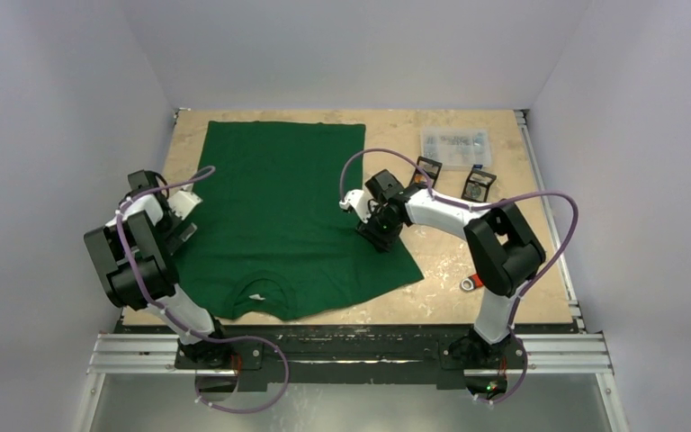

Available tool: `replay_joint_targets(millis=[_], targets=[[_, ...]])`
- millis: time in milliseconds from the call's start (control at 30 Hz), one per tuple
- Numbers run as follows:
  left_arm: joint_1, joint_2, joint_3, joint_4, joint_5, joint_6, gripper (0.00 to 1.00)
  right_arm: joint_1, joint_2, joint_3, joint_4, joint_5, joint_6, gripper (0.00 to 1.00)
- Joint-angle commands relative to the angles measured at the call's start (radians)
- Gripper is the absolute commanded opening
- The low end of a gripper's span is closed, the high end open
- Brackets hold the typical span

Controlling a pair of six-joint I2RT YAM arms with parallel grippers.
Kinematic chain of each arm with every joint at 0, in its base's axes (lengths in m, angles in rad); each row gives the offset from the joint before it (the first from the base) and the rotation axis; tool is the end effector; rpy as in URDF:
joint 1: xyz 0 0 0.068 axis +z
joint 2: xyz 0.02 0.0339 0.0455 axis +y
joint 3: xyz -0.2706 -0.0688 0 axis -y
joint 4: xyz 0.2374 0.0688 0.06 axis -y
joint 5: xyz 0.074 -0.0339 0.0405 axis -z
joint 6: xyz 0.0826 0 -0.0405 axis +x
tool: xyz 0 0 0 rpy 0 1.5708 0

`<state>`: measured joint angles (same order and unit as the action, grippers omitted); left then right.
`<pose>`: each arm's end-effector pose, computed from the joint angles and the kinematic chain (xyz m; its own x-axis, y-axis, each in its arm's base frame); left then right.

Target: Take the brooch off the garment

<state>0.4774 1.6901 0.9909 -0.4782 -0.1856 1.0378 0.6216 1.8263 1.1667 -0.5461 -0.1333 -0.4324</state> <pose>0.2879 0.1661 0.1320 -0.8599 0.5082 -0.0480 0.4452 0.7925 0.4168 0.2931 0.2235 0.1317 -0.4314 -0.8200 -0.3762 -0.8773 0.4785 -0.0369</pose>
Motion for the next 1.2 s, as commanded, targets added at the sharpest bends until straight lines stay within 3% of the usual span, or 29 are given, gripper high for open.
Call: replay_joint_targets(millis=[0, 200, 333, 633, 1167], targets=[[0.007, -0.071, 0.007, -0.093, 0.084, 0.006, 1.0, -0.016, -0.022, 0.0, -0.143, 0.037, -0.082, 0.5], [-0.005, -0.192, 0.058, -0.274, 0.278, -0.062, 1.0, -0.01, -0.088, 0.151, -0.233, -0.153, -0.033, 0.6], [-0.062, -0.204, 0.111, -0.314, 0.32, -0.141, 1.0, 0.0, -0.02, 0.297, -0.164, -0.136, 0.056, 0.6], [-0.193, -0.111, 0.229, -0.293, 0.305, -0.267, 1.0, 0.0, 0.282, 0.595, -0.057, -0.021, 0.074, 0.56], [-0.233, 0.198, 0.462, -0.265, 0.191, -0.406, 1.0, -0.075, 0.512, 0.75, 0.0, 0.056, 0.049, 0.54]])
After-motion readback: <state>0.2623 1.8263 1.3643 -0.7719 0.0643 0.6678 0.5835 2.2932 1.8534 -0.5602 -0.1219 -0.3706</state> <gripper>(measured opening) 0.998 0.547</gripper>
